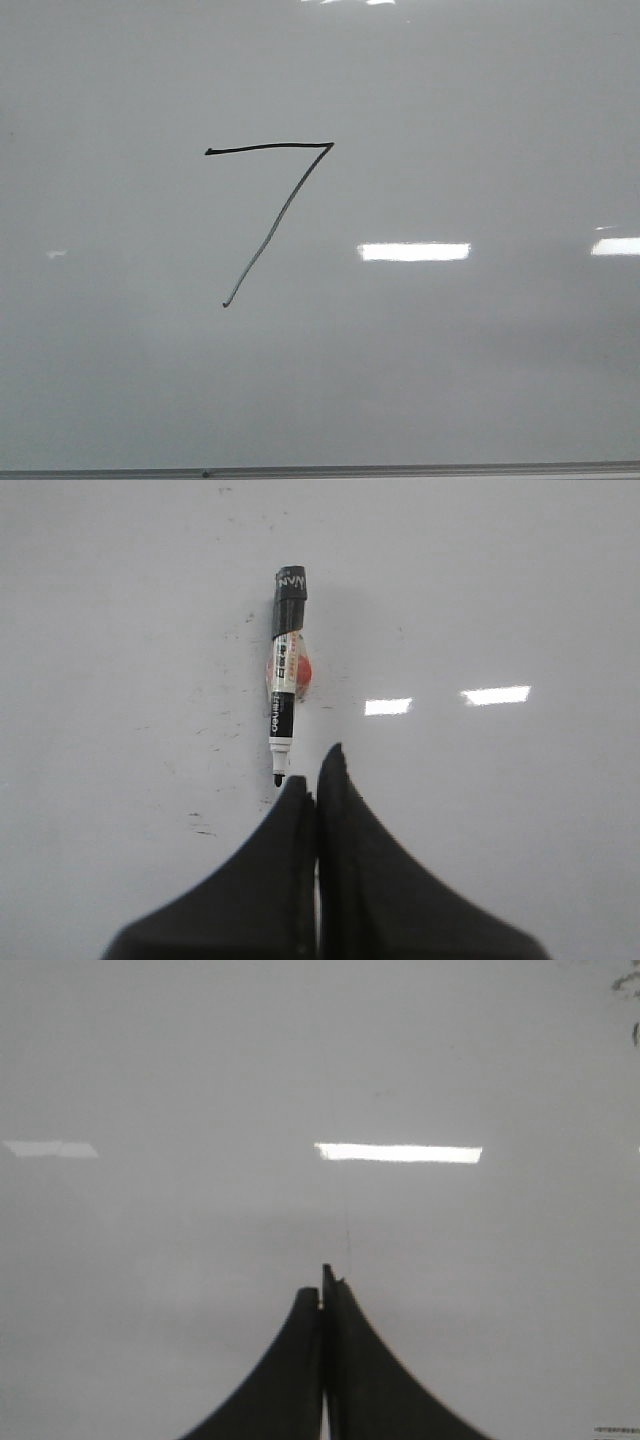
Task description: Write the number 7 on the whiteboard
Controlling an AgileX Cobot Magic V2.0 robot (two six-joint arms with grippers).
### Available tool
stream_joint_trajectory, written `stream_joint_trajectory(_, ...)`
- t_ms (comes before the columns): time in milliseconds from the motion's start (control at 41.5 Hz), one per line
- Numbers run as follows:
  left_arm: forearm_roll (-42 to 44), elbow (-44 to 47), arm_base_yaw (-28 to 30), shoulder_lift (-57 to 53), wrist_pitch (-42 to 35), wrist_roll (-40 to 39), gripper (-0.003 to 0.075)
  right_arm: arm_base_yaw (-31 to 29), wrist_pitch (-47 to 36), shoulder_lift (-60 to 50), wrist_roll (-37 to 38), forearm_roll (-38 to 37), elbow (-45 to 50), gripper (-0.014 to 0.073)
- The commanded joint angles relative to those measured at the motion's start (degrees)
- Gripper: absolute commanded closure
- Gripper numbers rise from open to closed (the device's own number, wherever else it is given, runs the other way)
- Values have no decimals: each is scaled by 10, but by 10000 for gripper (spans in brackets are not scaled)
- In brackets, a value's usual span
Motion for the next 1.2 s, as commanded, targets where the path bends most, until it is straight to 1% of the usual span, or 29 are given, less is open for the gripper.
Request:
stream_joint_trajectory(0,-6,2,-3,-7,-44,-5,741,-3,-15,-12,3,-8,-1,662)
stream_joint_trajectory(120,-6,2,-3,-7,-44,-5,741,-3,-1,-11,3,-8,-2,662)
stream_joint_trajectory(1180,-6,2,-3,-7,-44,-5,741,-3,-1,-11,3,-8,-2,662)
